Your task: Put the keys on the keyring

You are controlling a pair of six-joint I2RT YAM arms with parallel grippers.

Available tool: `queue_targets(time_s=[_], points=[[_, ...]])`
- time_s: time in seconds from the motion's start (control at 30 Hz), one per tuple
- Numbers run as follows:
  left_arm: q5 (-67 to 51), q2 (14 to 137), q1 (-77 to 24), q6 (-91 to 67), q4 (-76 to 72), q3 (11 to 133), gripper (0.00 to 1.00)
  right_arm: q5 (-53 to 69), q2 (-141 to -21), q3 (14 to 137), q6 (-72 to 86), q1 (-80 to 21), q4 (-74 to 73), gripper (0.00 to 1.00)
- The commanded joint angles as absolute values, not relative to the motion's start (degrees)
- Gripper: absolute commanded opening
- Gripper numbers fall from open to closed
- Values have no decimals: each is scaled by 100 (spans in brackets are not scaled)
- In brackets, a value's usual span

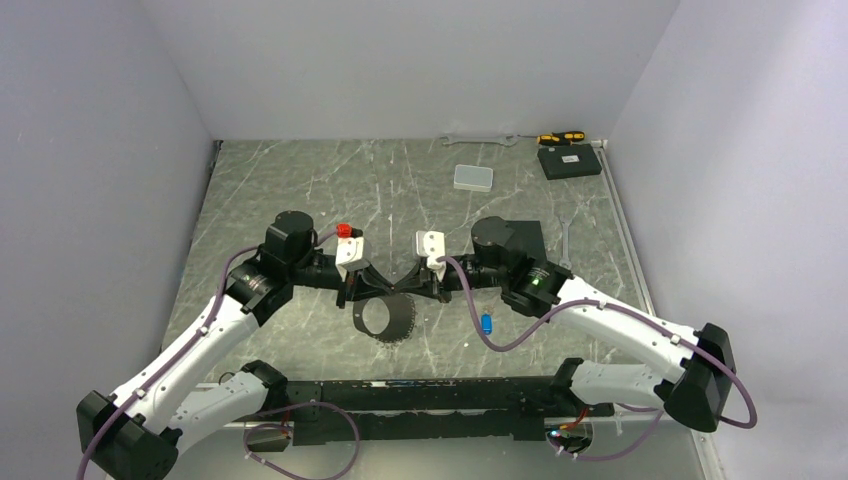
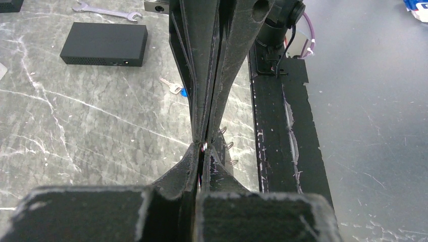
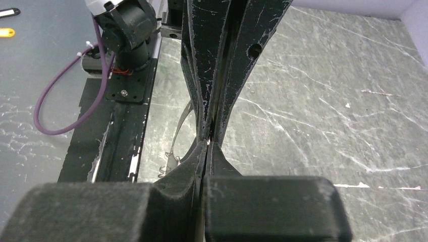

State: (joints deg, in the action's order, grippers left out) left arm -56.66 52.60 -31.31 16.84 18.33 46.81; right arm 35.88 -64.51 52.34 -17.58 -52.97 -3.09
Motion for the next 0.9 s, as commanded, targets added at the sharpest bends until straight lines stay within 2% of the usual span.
queue_targets(time_s=[0.0,0.6,0.73,0.87], points=[[-5754,5125,-3155,1818,1652,4676,0,3865,-6492,5522,-1881,-5309,-331,0],[-5484,5268,-3182,1779,1726,4692,0,3927,-6623,6244,-1854,-5309,-1340,0],[-5436,5291,-3182,1729,1724,4710,24,3915,-6723,6379,-1816,-5309,-1528,0],[-5338,5252,-3177,1665,1681,4672,37,3874,-6813,6500,-1771,-5309,-1677,0]])
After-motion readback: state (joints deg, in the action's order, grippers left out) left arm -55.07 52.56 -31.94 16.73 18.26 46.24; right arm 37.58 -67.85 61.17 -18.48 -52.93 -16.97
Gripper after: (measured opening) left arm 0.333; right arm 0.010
